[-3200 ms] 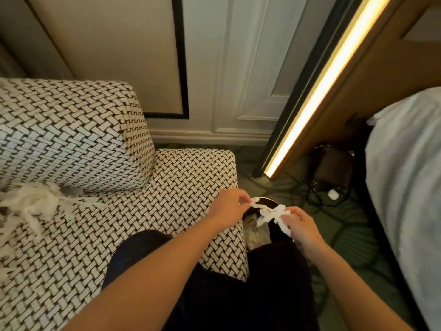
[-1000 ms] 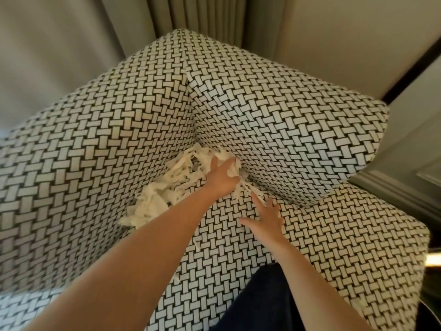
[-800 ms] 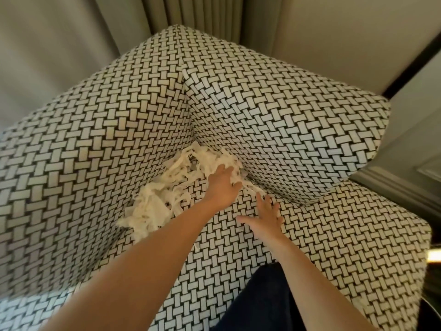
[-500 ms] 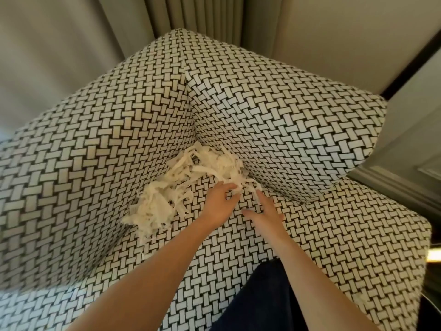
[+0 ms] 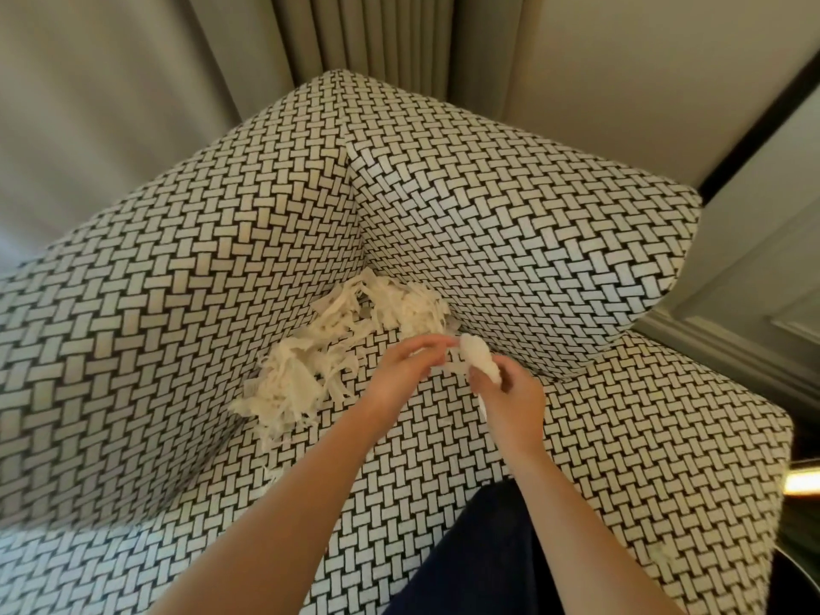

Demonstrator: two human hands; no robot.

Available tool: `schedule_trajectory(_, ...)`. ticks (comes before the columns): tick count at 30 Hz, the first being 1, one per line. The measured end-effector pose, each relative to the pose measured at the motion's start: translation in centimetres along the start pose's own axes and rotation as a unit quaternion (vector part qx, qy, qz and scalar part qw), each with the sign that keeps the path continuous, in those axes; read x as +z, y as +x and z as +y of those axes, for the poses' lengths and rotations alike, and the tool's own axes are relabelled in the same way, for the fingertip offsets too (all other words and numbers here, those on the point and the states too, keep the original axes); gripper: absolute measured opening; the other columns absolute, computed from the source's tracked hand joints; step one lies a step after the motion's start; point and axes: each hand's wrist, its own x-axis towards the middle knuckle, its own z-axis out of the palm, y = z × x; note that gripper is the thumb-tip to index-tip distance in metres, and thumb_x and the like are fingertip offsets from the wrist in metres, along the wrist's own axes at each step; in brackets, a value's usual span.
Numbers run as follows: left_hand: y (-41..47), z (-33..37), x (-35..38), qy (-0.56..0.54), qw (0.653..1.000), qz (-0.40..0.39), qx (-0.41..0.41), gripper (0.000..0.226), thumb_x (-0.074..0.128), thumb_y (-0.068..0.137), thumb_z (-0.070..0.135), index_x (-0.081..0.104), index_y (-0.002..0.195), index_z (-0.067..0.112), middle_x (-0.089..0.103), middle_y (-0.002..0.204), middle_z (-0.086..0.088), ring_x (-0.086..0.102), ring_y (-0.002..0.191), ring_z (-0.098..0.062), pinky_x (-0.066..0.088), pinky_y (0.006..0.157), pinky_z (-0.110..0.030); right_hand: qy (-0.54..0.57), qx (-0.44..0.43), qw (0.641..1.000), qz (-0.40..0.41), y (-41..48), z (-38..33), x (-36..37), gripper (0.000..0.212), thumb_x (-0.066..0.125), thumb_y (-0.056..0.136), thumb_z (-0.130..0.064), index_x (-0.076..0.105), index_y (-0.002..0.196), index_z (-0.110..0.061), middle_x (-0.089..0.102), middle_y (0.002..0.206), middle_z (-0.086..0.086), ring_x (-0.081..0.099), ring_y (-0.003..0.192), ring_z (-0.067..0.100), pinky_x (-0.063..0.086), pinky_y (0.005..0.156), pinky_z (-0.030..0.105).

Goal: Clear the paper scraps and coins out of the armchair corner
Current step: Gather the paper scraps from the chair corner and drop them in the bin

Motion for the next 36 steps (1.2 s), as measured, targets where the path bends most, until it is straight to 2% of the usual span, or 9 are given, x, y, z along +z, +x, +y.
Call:
schedule_trajectory(4,3.5,0.5,-0.5,0.156,0.980,0.124,-0.015,0.033,0.060,0.089,0.020,0.061,0.117,0.038,0.021,0.148,-0.002,0.032,0.134,-0.024,0.030,0.106,-0.029,0.031,0.054,0.995,0.073,0.6,0.5,-0.3,0.017,0.064,0.086,-0.012,0.066,0.103,-0.010,0.063,0.077,0.003,0.050,0.060,0.010,0.041,0.049,0.013)
schedule_trajectory(8,6.4,0.5,-0.7,0.247,0.957,0.077,-0.133,0.052,0.059,0.088,0.027,0.044,0.136,0.038,-0.008,0.158,-0.001,0.004,0.144,-0.031,0.015,0.117,-0.045,0.067,0.082,0.992,0.076,0.8,0.9,-0.4,0.014,0.062,0.086,-0.007,0.064,0.100,-0.007,0.057,0.072,0.001,0.043,0.054,0.006,0.037,0.042,0.010)
schedule_trajectory(11,6.9,-0.2,0.2,0.320,0.933,0.045,-0.156,0.064,0.057,0.089,0.035,0.030,0.147,0.026,-0.003,0.159,-0.001,0.000,0.144,-0.032,0.010,0.116,-0.047,0.043,0.075,0.994,0.062,0.9,0.9,-0.3,0.015,0.063,0.085,-0.007,0.064,0.100,-0.010,0.058,0.072,-0.002,0.044,0.054,0.005,0.038,0.043,0.009)
schedule_trajectory(14,6.7,-1.0,0.8,0.352,0.926,0.068,-0.121,0.069,0.056,0.090,0.035,0.023,0.149,0.018,0.008,0.158,-0.001,0.003,0.143,-0.032,0.013,0.114,-0.041,0.035,0.082,0.994,0.061,1.0,1.1,-0.2,0.016,0.062,0.085,-0.007,0.064,0.101,-0.010,0.058,0.072,-0.002,0.042,0.052,0.005,0.037,0.042,0.009)
schedule_trajectory(22,4.1,-2.3,-0.8,0.248,0.959,0.127,-0.044,0.048,0.058,0.091,0.027,0.049,0.135,0.011,0.038,0.144,-0.003,0.029,0.137,-0.022,0.024,0.114,-0.037,0.045,0.080,0.994,0.052,0.7,1.0,-0.3,0.011,0.061,0.085,-0.007,0.064,0.093,-0.014,0.058,0.071,0.004,0.040,0.053,0.009,0.034,0.041,0.013)
schedule_trajectory(30,0.4,-2.4,-1.0,0.214,0.973,0.080,0.045,0.028,0.056,0.092,0.015,0.064,0.119,0.010,0.055,0.123,0.003,0.046,0.119,-0.009,0.026,0.089,-0.005,0.061,0.067,0.994,0.057,0.0,-0.2,-0.6,0.012,0.056,0.081,-0.001,0.062,0.087,-0.011,0.053,0.065,-0.003,0.037,0.049,0.005,0.030,0.039,0.011)
schedule_trajectory(32,-0.2,-3.2,-0.9,0.269,0.958,0.079,0.060,0.020,0.058,0.091,0.017,0.072,0.105,0.017,0.055,0.122,0.007,0.039,0.121,-0.009,0.023,0.097,-0.011,0.062,0.070,0.993,0.067,-0.2,-0.3,-0.7,0.011,0.055,0.080,-0.001,0.060,0.084,-0.010,0.053,0.065,-0.003,0.039,0.050,0.005,0.031,0.040,0.013)
schedule_trajectory(34,-0.6,-3.9,-0.8,0.311,0.941,0.127,0.051,0.015,0.061,0.088,0.021,0.075,0.086,0.023,0.048,0.119,0.010,0.027,0.119,-0.010,0.019,0.102,-0.025,0.064,0.075,0.992,0.076,-0.4,-0.3,-0.7,0.008,0.054,0.080,-0.003,0.059,0.083,-0.009,0.055,0.066,-0.001,0.041,0.053,0.008,0.032,0.045,0.018)
schedule_trajectory(36,-0.7,-4.1,-0.6,0.316,0.928,0.190,0.056,0.014,0.061,0.086,0.021,0.073,0.079,0.021,0.040,0.113,0.007,0.026,0.118,-0.016,0.019,0.101,-0.028,0.060,0.081,0.991,0.087,-0.4,-0.3,-0.9,0.006,0.053,0.081,-0.004,0.058,0.083,-0.007,0.055,0.068,0.001,0.043,0.055,0.010,0.033,0.048,0.022)
